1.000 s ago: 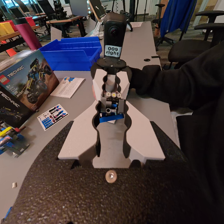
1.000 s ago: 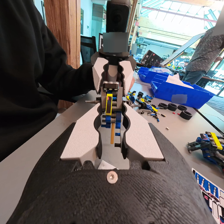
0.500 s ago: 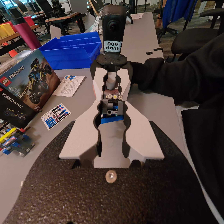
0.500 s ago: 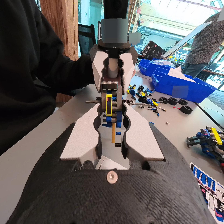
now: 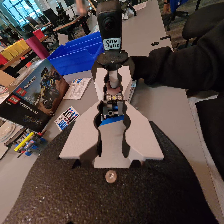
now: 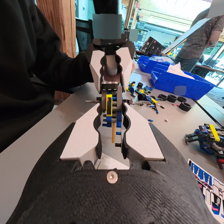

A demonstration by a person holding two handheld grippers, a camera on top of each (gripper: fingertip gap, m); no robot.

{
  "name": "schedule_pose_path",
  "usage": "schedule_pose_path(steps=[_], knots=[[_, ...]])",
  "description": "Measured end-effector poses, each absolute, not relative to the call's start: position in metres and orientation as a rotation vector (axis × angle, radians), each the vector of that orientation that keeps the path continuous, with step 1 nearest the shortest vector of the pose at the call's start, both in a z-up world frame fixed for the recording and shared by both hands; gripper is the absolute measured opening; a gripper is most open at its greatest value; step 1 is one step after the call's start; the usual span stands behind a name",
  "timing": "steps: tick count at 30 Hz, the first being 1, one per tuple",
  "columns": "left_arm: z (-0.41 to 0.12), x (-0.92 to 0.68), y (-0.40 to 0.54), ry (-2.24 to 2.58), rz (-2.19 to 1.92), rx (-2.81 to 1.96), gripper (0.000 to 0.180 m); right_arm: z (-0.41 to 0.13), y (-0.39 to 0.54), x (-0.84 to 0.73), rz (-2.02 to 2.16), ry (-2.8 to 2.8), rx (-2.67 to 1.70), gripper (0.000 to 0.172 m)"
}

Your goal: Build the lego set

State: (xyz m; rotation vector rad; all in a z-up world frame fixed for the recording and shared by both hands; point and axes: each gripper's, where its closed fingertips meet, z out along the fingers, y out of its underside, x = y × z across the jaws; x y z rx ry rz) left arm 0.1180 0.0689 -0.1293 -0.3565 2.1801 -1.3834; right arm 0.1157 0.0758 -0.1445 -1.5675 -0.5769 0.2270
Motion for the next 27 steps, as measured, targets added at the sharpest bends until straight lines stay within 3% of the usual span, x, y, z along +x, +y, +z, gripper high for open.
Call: schedule_pose_path(steps=[27], knots=[[-0.1323,0.1223,0.0703,2.159,-1.393,-0.324,0.029,-0.1456,0.0775,0.1205,0.15,-0.589,-1.566,0.031]])
